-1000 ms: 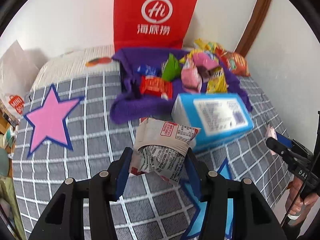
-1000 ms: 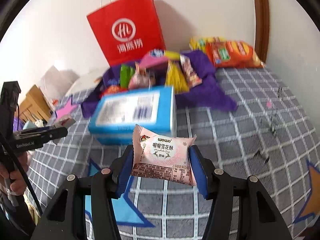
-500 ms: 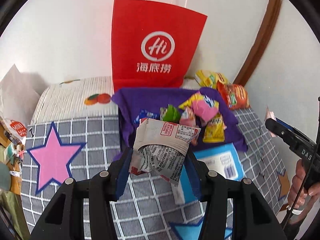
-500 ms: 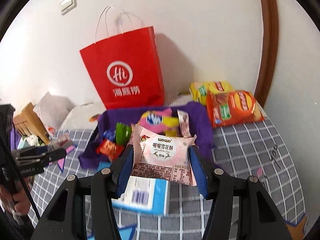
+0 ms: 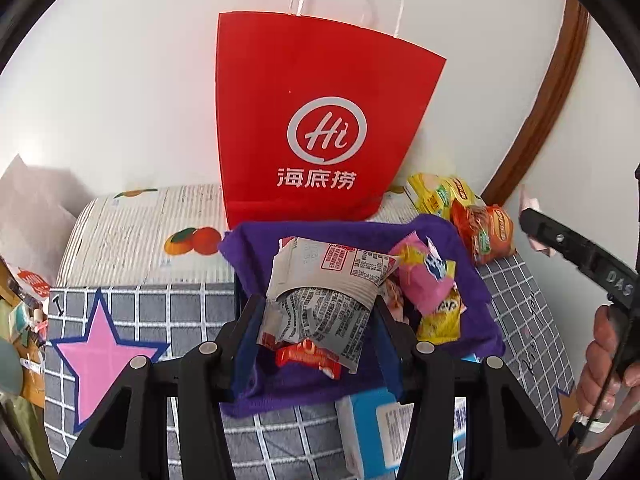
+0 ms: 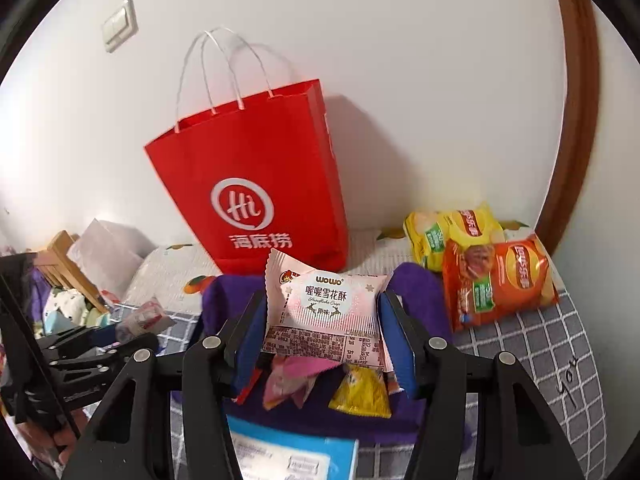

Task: Organize snacks
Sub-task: 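Carry the white snack and pink pastry onto the purple towel and open both tools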

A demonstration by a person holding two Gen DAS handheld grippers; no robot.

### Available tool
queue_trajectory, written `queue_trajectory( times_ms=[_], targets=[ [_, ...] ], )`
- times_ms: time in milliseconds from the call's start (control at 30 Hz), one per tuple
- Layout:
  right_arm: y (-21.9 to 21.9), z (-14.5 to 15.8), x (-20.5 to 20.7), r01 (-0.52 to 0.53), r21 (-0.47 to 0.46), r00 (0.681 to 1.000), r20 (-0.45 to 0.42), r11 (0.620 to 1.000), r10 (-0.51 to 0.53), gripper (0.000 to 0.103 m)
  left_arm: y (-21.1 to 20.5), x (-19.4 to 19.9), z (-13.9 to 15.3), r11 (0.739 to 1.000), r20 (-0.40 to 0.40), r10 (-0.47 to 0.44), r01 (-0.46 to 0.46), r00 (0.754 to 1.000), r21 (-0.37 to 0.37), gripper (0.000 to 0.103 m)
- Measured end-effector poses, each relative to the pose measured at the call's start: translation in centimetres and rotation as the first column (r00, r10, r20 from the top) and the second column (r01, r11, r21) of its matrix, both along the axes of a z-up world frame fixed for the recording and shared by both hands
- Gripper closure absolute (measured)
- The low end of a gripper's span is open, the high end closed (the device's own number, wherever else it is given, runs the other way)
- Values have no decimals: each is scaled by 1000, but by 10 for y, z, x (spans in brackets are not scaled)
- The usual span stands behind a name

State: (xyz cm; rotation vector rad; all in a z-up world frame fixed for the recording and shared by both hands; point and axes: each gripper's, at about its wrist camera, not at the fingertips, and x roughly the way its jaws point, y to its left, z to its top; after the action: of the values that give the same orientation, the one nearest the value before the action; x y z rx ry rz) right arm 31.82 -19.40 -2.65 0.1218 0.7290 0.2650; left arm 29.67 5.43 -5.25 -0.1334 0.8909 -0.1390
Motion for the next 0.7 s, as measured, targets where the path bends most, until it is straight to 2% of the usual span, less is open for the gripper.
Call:
queue_trajectory(
  times_ms=[167,233,333,500,667,700],
  targets=[
    [-4,-28,25,19,5,999,-49,1000,-18,48,-1,14,-5,1000,-1,11,-11,1000,15,54],
    [-7,-37,36,39,-34,995,-91,999,-42,48,1,20,-10,1000,-6,23,-23,1000,10,54],
    [-14,-40,38,47,-52,995,-84,998,-51,48,2,33,-14,999,-19,24,-25,1000,-33,54],
    [-24,-49,43,65,-85,992,-103,994,-73,48,-2,41,-18,999,3,27,-26,1000,-32,54],
    [-27,-64,51,57,-75,986,-154,996,-68,48,-3,51,-36,999,-59,15,-17,998,-31,56],
    [-27,-66,53,51,-73,985,-164,996,-63,48,-4,51,-37,999,-58,10,-12,998,-34,60]
  ],
)
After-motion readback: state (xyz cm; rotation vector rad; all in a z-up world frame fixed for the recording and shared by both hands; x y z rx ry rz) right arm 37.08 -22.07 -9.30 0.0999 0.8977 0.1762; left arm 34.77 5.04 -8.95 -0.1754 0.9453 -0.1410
